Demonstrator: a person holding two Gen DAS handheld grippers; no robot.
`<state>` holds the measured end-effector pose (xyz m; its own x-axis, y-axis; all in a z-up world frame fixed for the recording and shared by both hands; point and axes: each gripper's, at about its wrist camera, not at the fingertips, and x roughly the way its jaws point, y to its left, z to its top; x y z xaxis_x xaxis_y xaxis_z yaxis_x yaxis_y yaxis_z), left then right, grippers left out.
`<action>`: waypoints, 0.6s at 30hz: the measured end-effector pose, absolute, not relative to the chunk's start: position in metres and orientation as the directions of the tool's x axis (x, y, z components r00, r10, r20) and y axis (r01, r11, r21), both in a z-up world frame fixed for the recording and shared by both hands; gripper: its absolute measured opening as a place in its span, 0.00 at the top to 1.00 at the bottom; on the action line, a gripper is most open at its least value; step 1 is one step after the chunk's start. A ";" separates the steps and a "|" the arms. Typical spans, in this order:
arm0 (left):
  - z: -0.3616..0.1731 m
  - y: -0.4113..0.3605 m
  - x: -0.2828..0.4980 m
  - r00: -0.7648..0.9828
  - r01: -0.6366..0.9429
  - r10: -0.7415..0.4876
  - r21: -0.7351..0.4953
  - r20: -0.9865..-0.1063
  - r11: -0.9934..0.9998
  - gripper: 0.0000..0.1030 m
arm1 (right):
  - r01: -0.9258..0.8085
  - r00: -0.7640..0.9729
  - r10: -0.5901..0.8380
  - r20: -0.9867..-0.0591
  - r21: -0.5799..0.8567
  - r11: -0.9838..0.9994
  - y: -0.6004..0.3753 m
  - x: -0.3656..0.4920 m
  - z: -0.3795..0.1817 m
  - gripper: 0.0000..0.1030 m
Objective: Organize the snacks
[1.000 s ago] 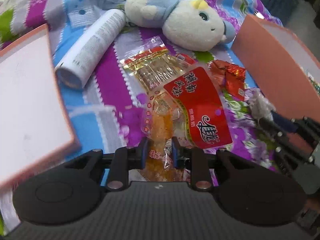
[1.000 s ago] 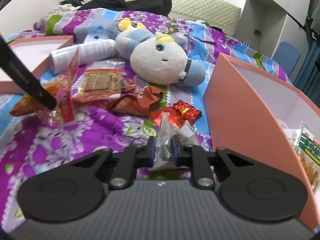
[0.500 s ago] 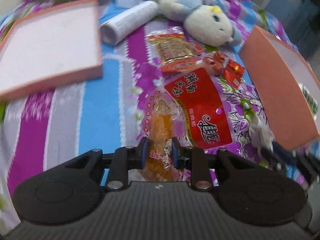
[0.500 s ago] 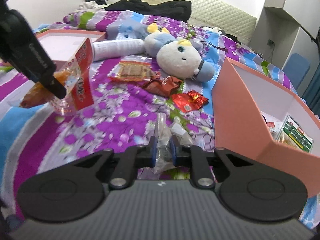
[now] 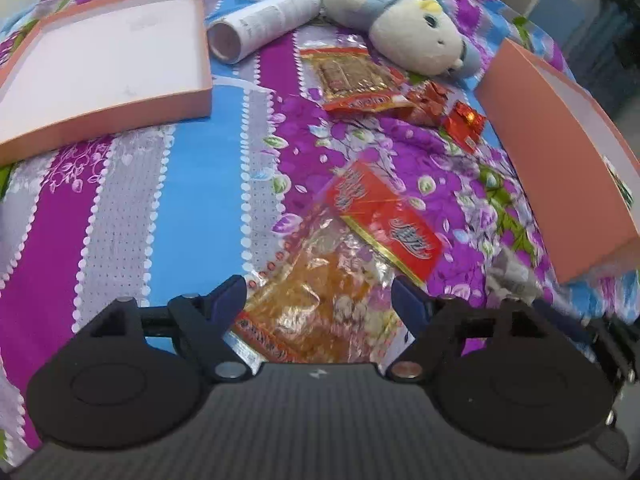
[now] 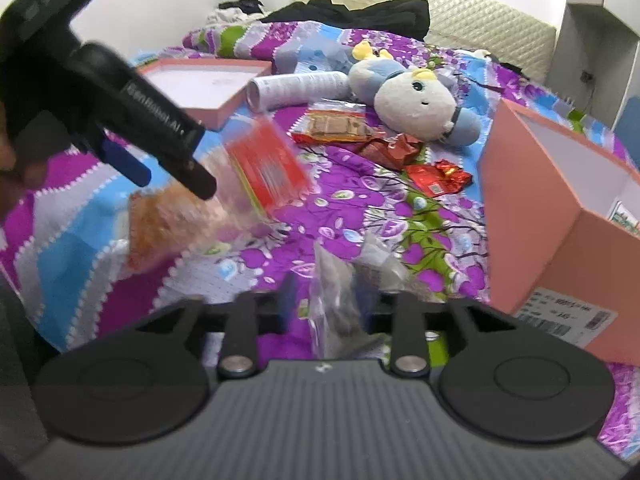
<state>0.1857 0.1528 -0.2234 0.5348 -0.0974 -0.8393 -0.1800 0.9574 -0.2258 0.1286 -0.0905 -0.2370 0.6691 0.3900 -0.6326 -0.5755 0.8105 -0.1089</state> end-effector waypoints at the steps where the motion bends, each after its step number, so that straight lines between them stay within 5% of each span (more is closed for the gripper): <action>1: -0.225 0.154 0.185 0.527 -0.156 -0.122 -0.237 -0.841 0.959 0.17 | -0.572 0.673 0.394 -0.626 -0.101 0.814 -0.091 0.128 -0.238 0.19; 7: -0.230 0.144 0.180 0.494 0.063 -0.119 -0.101 -0.861 0.993 0.13 | -0.498 0.690 0.372 -0.620 -0.035 0.866 -0.103 0.132 -0.239 0.14; 12: -0.239 0.139 0.178 0.478 0.242 -0.104 0.017 -0.872 0.970 0.12 | -0.385 0.667 0.392 -0.634 0.156 0.909 -0.124 0.144 -0.241 0.14; 18: -0.252 0.139 0.182 0.474 0.308 -0.123 0.034 -0.872 0.951 0.11 | -0.242 0.672 0.399 -0.623 0.324 0.914 -0.138 0.157 -0.243 0.15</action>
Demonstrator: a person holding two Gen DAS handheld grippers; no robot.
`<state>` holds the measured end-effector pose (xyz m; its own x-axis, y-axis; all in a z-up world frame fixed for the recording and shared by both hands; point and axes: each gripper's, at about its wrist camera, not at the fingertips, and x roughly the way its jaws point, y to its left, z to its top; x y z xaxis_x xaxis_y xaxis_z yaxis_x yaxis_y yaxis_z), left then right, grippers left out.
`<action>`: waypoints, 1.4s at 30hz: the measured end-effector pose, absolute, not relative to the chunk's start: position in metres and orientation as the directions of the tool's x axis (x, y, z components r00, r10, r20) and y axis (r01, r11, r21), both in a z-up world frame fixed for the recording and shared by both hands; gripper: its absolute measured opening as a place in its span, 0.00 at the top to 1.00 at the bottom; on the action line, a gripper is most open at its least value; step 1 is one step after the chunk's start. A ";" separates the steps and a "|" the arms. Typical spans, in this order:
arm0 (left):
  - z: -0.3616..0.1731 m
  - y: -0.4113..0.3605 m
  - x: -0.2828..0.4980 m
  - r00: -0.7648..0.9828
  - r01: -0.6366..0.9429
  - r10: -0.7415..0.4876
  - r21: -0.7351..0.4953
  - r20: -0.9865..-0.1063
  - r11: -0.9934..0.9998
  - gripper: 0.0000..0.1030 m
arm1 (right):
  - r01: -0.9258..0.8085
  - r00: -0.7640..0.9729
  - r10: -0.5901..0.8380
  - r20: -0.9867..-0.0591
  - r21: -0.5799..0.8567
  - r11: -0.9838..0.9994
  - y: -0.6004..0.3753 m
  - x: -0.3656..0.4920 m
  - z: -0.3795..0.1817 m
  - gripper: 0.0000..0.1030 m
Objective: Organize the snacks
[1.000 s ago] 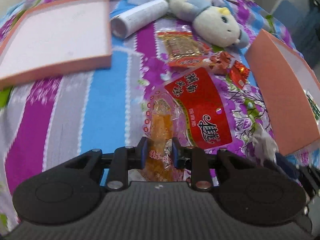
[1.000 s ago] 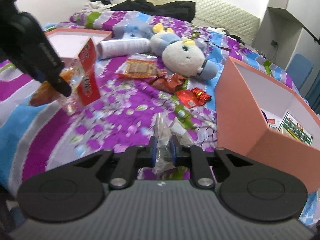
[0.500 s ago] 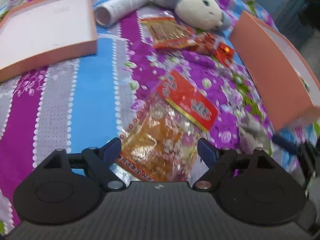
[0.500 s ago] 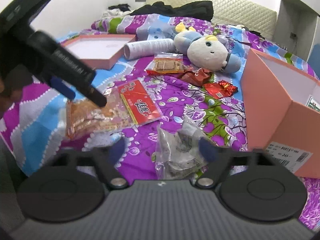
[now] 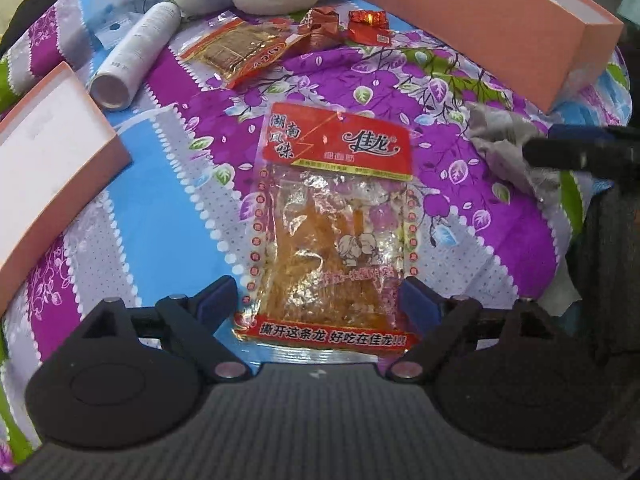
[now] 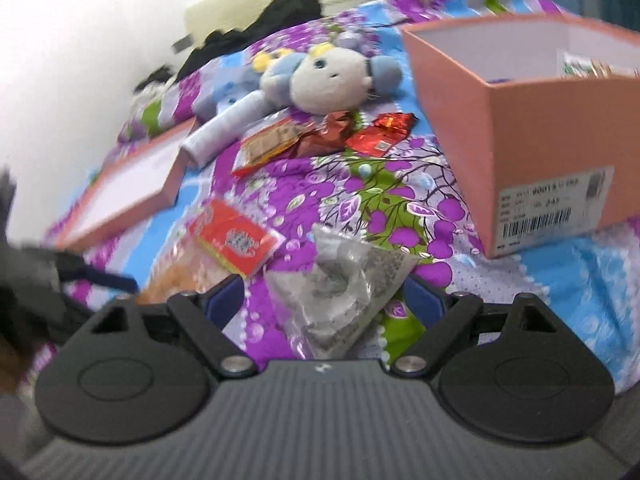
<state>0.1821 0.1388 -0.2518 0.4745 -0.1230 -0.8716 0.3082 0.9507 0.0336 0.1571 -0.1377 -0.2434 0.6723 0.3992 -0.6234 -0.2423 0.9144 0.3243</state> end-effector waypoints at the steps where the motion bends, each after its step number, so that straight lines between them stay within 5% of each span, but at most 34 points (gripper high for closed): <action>1: -0.253 0.139 0.182 0.477 0.303 -0.130 0.023 -0.869 0.953 0.11 | -0.213 0.674 0.393 -0.626 0.344 0.914 -0.139 0.160 -0.245 0.15; 12: -0.259 0.138 0.175 0.502 0.250 -0.139 -0.010 -0.853 0.968 0.20 | -0.148 0.658 0.366 -0.658 0.364 0.920 -0.134 0.177 -0.261 0.33; 23: -0.252 0.124 0.165 0.520 0.184 -0.098 0.000 -0.848 0.983 0.41 | -0.255 0.641 0.365 -0.675 0.261 0.931 -0.119 0.178 -0.252 0.70; 42: -0.190 0.114 0.117 0.591 -0.071 -0.102 -0.178 -0.801 0.981 0.46 | -0.322 0.684 0.345 -0.643 0.159 0.933 -0.137 0.131 -0.196 0.74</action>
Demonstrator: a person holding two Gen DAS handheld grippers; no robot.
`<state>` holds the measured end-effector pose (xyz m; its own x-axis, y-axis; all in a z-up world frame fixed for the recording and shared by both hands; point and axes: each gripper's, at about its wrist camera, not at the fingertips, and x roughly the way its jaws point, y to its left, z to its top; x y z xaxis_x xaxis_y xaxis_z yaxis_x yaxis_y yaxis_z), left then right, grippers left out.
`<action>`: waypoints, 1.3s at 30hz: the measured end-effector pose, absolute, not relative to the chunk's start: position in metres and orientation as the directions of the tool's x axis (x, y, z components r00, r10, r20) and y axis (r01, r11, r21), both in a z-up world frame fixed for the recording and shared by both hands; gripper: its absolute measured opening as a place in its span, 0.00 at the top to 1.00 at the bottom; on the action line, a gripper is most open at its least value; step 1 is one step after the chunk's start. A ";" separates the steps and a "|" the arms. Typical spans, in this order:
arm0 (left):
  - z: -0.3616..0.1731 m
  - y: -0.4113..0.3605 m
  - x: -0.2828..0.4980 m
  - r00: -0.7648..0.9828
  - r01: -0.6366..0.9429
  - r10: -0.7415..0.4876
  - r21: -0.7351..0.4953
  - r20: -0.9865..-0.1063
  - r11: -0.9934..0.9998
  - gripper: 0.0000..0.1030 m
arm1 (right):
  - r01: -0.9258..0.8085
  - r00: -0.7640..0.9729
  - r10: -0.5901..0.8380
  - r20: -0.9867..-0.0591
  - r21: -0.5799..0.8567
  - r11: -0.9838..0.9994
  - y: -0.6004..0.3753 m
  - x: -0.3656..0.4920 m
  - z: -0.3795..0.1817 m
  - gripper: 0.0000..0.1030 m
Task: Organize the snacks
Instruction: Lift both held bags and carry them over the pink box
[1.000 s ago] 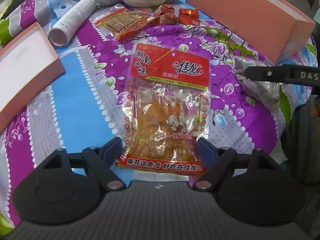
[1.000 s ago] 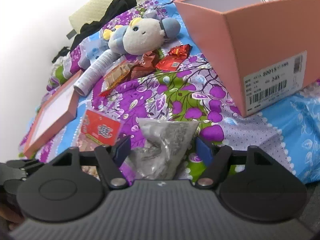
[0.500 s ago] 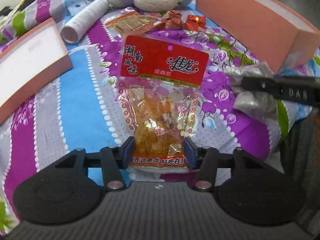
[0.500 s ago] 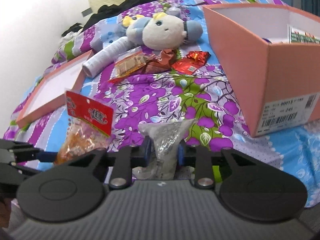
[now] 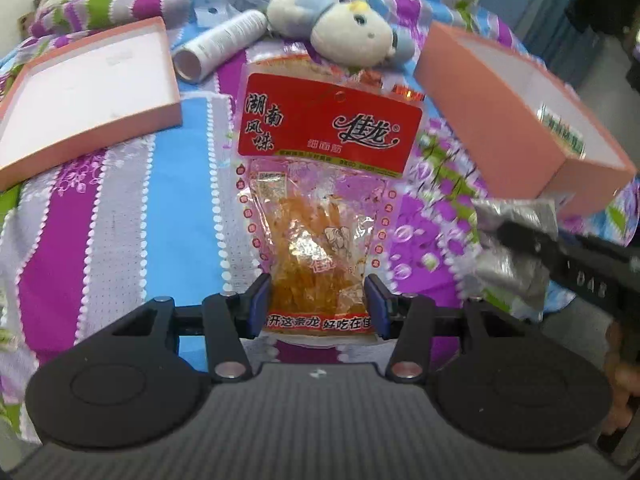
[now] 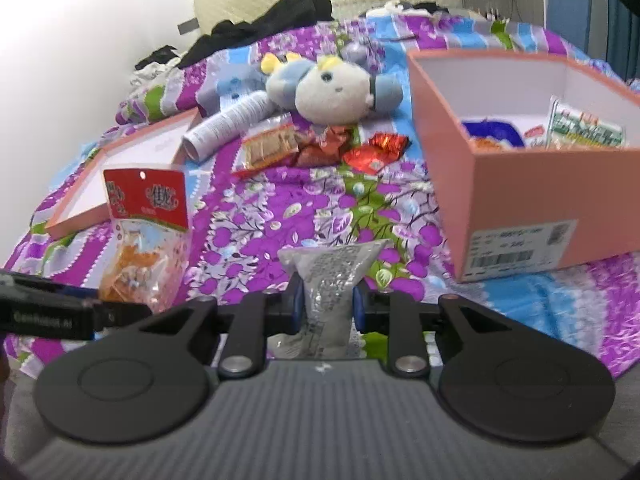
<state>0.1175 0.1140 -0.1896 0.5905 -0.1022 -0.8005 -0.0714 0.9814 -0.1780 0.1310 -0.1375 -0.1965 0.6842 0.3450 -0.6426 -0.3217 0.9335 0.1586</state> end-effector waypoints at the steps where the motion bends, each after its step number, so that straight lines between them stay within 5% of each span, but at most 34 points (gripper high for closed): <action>1: -0.183 0.112 0.114 0.600 -0.080 -0.102 -0.186 -0.793 0.979 0.46 | -0.320 0.689 0.345 -0.637 0.159 0.934 -0.140 0.127 -0.191 0.74; 20: -0.076 0.037 0.050 0.723 -0.014 -0.191 -0.290 -0.664 0.957 0.46 | -0.272 0.784 0.316 -0.534 0.162 0.949 -0.202 0.055 -0.100 0.74; 39: -0.075 -0.050 0.119 0.666 0.149 -0.349 -0.341 -0.659 0.928 0.46 | -0.141 0.809 0.204 -0.551 0.155 0.978 -0.274 0.082 -0.092 0.74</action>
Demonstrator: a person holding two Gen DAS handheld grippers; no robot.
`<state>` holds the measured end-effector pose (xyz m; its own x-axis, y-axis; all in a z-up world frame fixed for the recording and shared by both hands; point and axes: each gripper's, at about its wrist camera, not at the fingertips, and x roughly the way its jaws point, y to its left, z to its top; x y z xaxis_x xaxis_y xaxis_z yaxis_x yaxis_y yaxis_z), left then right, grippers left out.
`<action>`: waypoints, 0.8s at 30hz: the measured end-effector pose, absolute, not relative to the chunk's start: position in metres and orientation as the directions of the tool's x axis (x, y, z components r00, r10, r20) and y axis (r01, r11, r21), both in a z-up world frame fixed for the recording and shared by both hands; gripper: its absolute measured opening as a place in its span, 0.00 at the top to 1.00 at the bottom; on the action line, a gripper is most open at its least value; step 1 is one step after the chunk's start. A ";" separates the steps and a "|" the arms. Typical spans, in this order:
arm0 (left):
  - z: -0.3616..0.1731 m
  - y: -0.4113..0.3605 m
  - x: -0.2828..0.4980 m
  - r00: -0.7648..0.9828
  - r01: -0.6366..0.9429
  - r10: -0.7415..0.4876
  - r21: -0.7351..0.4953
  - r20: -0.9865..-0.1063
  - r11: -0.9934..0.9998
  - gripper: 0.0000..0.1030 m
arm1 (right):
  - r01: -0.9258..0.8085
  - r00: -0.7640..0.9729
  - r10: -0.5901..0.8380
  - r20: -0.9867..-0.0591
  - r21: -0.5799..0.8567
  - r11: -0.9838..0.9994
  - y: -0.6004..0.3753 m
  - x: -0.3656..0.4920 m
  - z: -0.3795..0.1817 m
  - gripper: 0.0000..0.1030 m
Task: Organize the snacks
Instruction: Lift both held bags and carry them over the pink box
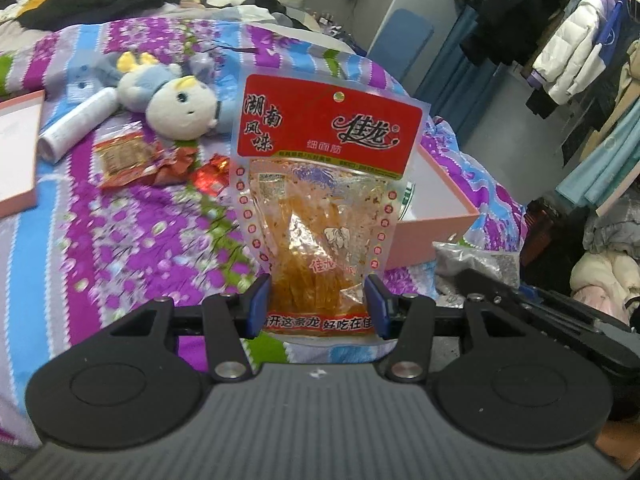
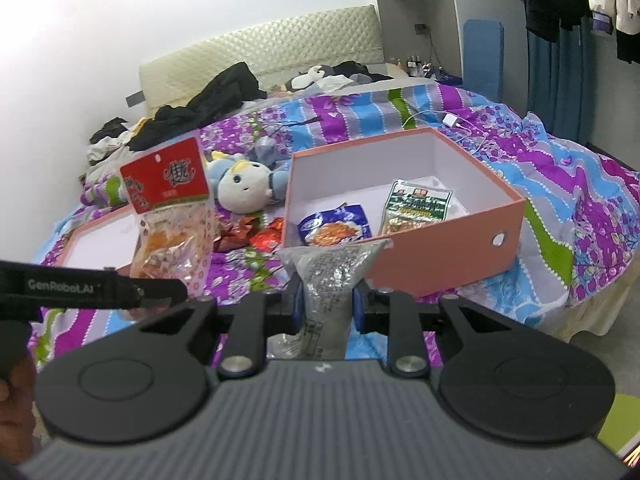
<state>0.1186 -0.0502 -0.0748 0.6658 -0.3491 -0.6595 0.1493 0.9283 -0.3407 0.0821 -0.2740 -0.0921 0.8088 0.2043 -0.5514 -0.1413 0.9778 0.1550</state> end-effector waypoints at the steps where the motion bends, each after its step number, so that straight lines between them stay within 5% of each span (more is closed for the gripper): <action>1: -0.075 -0.053 0.127 0.665 0.154 -0.351 -0.339 -0.660 0.928 0.46 | -0.140 0.809 0.203 -0.551 0.155 0.978 -0.277 0.090 -0.092 0.74; 24: -0.097 -0.113 0.349 0.649 0.219 -0.384 -0.322 -0.656 0.921 0.45 | -0.125 0.807 0.179 -0.563 0.134 0.983 -0.320 0.276 -0.134 0.73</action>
<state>0.3489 -0.1132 -0.0967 0.6493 -0.3841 -0.6564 0.2193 0.9210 -0.3220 0.2759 -0.3205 -0.1335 0.8069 0.1790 -0.5629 -0.1249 0.9831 0.1337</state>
